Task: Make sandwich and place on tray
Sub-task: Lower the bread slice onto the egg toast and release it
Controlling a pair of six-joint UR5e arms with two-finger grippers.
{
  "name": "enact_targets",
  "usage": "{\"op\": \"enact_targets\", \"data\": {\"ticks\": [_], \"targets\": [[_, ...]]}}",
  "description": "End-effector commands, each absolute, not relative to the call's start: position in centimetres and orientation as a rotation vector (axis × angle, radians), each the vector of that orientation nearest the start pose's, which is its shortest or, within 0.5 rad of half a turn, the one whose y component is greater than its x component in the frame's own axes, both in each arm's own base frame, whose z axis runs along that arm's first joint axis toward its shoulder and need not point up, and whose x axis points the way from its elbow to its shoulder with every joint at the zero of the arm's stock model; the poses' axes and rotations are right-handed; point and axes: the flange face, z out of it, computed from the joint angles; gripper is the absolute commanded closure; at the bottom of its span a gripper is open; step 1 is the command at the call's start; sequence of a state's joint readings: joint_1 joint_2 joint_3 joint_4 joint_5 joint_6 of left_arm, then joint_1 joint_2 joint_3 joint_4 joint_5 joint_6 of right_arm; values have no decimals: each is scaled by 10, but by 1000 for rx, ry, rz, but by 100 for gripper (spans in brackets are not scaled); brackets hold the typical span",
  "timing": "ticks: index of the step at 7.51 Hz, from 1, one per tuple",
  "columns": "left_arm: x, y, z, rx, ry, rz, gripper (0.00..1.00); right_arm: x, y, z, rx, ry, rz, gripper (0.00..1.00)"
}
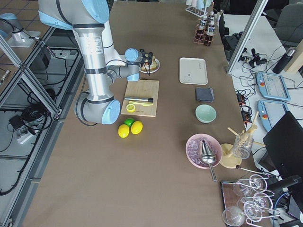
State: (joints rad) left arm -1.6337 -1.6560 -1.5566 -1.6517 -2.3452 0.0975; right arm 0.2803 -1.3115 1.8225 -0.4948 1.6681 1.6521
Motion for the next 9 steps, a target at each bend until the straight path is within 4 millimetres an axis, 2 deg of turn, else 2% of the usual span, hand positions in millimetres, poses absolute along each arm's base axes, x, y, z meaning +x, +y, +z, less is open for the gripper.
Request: {"op": "enact_targets", "data": {"ticks": [1, 2, 4, 9], "targets": [[-97, -532, 619, 198, 760, 90, 2, -515, -271, 275, 112, -1637, 224, 100], [-97, -532, 620, 196, 760, 90, 2, -522, -276, 292, 119, -1643, 229, 100], [-97, -532, 622, 194, 760, 88, 2, -522, -287, 301, 131, -1626, 244, 100], [-99, -554, 607, 212, 759, 92, 2, -528, -288, 313, 118, -1603, 260, 100]]}}
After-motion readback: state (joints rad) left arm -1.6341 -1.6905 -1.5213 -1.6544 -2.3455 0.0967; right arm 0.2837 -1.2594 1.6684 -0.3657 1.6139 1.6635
